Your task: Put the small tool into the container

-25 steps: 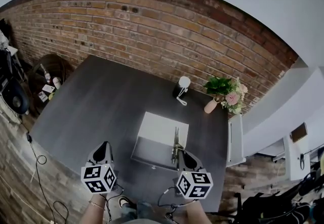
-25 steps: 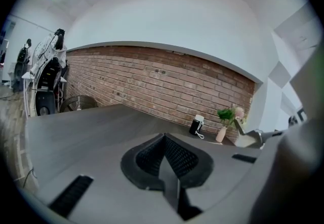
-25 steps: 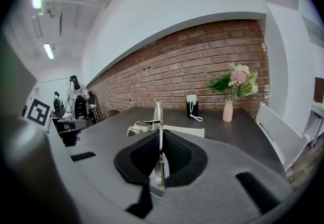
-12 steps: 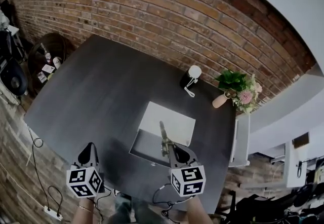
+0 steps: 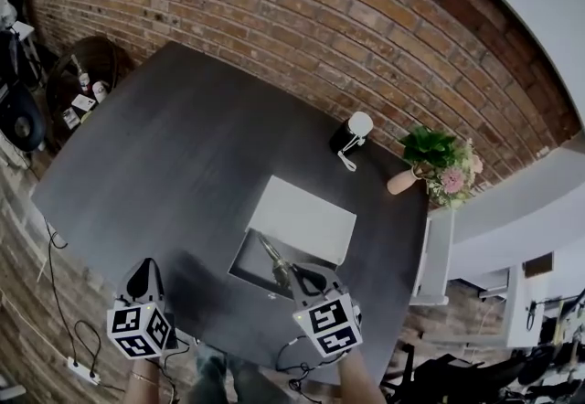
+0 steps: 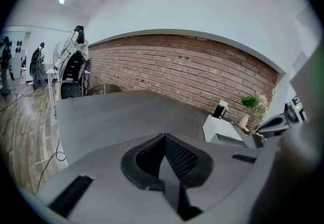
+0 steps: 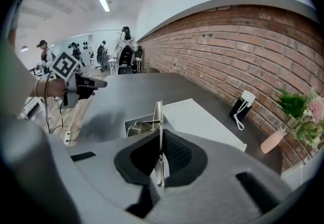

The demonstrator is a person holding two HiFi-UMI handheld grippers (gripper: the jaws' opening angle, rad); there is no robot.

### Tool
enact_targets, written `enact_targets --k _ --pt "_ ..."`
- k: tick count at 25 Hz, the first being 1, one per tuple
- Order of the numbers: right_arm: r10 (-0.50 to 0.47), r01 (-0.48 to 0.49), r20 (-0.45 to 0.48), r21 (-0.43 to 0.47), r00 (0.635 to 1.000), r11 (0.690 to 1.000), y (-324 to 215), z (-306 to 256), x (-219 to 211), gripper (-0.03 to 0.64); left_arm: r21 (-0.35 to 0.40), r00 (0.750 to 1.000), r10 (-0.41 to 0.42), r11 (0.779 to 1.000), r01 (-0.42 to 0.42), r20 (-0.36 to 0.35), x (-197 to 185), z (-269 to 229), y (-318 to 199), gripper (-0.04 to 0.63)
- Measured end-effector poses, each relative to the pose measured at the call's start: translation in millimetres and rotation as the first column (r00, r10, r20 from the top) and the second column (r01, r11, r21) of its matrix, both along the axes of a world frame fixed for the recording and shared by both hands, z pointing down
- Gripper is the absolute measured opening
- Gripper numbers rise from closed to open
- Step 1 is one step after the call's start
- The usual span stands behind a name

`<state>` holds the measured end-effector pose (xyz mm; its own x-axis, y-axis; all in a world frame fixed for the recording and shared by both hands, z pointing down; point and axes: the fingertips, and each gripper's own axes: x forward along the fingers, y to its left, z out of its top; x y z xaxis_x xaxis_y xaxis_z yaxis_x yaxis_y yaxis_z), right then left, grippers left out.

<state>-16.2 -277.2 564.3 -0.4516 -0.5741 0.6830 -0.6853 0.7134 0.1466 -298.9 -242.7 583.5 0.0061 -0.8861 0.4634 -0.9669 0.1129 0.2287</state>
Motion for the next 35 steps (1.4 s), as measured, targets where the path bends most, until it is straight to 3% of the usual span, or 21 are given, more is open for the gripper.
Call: enact_targets --k 8,15,35 --pt "-0.106 0.104 -0.171 -0.026 0.980 0.994 -4 28 -1 0.005 -0.019 0.999 -0.040 0.999 0.040 -0.007 -11 10 6 0.002" --pt "-0.165 0.167 -0.303 -0.017 0.939 0.986 -12 46 5 0.005 -0.032 0.999 -0.051 0.998 0.051 0.008 -15 13 6 0.002" --pt "-0.122 0.173 -0.460 0.072 0.880 0.982 -35 76 16 0.005 -0.063 1.000 -0.010 0.998 0.011 0.015 1 22 -4 0.002"
